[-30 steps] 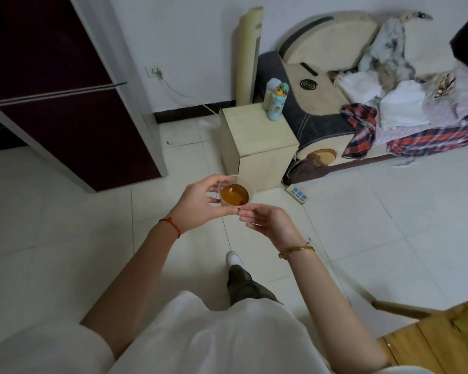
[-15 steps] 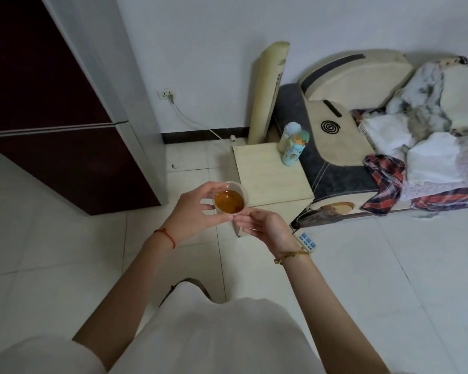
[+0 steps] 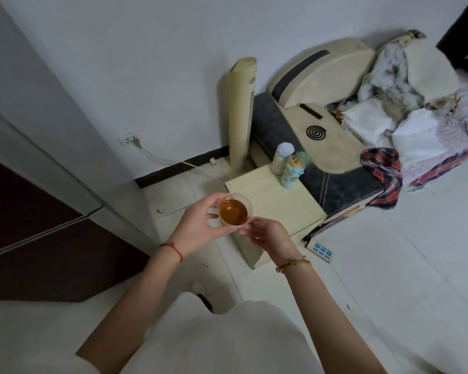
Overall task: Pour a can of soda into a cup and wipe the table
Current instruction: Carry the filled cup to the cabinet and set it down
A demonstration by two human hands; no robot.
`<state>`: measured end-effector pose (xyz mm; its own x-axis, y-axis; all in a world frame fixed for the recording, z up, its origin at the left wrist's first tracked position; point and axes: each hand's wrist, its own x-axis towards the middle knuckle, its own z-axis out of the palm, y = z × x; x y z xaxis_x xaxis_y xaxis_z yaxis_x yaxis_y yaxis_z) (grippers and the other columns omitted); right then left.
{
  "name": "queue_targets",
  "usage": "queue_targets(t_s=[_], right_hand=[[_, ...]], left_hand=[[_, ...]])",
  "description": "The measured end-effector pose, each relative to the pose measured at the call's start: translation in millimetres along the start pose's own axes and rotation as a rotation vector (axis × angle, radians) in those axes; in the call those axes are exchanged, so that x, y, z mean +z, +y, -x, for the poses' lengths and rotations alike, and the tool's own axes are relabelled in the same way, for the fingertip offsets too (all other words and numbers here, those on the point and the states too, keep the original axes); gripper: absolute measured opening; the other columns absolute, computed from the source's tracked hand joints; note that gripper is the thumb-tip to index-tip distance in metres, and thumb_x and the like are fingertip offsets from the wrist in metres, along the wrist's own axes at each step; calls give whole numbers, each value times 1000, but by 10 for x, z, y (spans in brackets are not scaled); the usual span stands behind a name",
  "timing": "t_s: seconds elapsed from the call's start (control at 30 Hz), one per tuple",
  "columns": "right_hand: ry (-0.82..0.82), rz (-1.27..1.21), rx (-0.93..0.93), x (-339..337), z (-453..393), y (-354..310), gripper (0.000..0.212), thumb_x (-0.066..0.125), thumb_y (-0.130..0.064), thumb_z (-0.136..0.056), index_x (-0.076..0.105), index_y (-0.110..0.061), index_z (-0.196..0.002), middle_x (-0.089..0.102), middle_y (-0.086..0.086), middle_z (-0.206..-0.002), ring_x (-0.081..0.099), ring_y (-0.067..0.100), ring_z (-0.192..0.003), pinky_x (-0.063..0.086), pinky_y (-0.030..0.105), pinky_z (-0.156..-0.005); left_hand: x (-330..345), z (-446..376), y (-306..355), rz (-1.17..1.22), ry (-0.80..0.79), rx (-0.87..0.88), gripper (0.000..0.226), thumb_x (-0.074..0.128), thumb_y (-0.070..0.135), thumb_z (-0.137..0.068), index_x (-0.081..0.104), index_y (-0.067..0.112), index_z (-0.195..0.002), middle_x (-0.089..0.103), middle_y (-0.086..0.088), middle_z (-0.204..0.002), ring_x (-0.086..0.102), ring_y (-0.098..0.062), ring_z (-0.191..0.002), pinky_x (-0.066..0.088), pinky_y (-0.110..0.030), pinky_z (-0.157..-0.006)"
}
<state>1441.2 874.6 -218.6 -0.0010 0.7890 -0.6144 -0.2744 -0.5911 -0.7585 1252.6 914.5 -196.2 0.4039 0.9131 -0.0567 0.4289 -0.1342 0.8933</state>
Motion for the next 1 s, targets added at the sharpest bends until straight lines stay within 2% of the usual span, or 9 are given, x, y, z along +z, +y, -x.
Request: queue_targets(t_s=[0.13, 0.27, 0.37, 0.43, 0.53, 0.63, 0.77, 1.0], right_hand=[[70, -87, -33, 332, -354, -203, 35, 34, -3, -100, 69, -2, -98, 72, 12, -89, 68, 19, -84, 54, 25, -78], [165, -184, -26, 575, -660, -365, 32, 35, -3, -101, 67, 1, -104, 71, 14, -90, 69, 20, -82, 56, 26, -79], [245, -238, -13, 671, -847, -491, 31, 38, -4, -100, 69, -1, -99, 72, 15, -92, 69, 21, -83, 56, 27, -77], [284, -260, -19, 695, -992, -566, 32, 38, -4, -100, 68, 3, -106, 71, 20, -100, 69, 26, -91, 57, 29, -81], [341, -295, -33, 661, -1206, -674, 35, 36, -5, -100, 66, 5, -115, 70, 23, -111, 67, 33, -105, 55, 33, -88], [376, -311, -36, 572, -1380, -781, 34, 37, -6, -100, 70, -4, -105, 75, 12, -99, 72, 24, -95, 59, 28, -82], [437, -337, -46, 381, -1634, -919, 34, 35, -2, -100, 66, -1, -115, 75, 9, -100, 72, 23, -96, 57, 27, -80], [537, -429, -32, 54, -1880, -1110, 35, 36, 3, -98, 67, -4, -109, 74, 10, -101, 71, 23, -93, 58, 28, -83]], left_hand=[[-438, -515, -180, -20, -106, 51, 64, 87, 25, -71, 55, 33, -126, 59, 23, -117, 52, 13, -115, 48, -7, -88], [-745, -993, -310, -46, -212, 80, 65, 87, 28, -71, 54, 34, -128, 58, 25, -117, 53, 10, -115, 50, -12, -92], [-867, -1323, -370, -42, -302, 80, 63, 85, 31, -72, 52, 39, -126, 56, 29, -117, 52, 11, -115, 49, -14, -94], [-905, -1564, -413, -42, -350, 77, 63, 85, 31, -73, 54, 35, -128, 59, 24, -121, 53, 7, -118, 49, -18, -96], [-909, -1934, -443, -35, -422, 98, 66, 85, 28, -74, 54, 29, -133, 61, 16, -125, 54, 3, -120, 49, -15, -94], [-846, -2279, -462, -37, -491, 119, 65, 84, 26, -75, 54, 30, -133, 60, 18, -126, 51, 9, -119, 47, -8, -92], [-699, -2744, -457, -46, -554, 179, 66, 84, 25, -74, 54, 28, -133, 60, 17, -127, 51, 10, -119, 47, -10, -94], [-352, -3333, -400, -54, -650, 258, 64, 83, 36, -73, 52, 47, -127, 58, 27, -125, 52, 3, -123, 51, -17, -95]])
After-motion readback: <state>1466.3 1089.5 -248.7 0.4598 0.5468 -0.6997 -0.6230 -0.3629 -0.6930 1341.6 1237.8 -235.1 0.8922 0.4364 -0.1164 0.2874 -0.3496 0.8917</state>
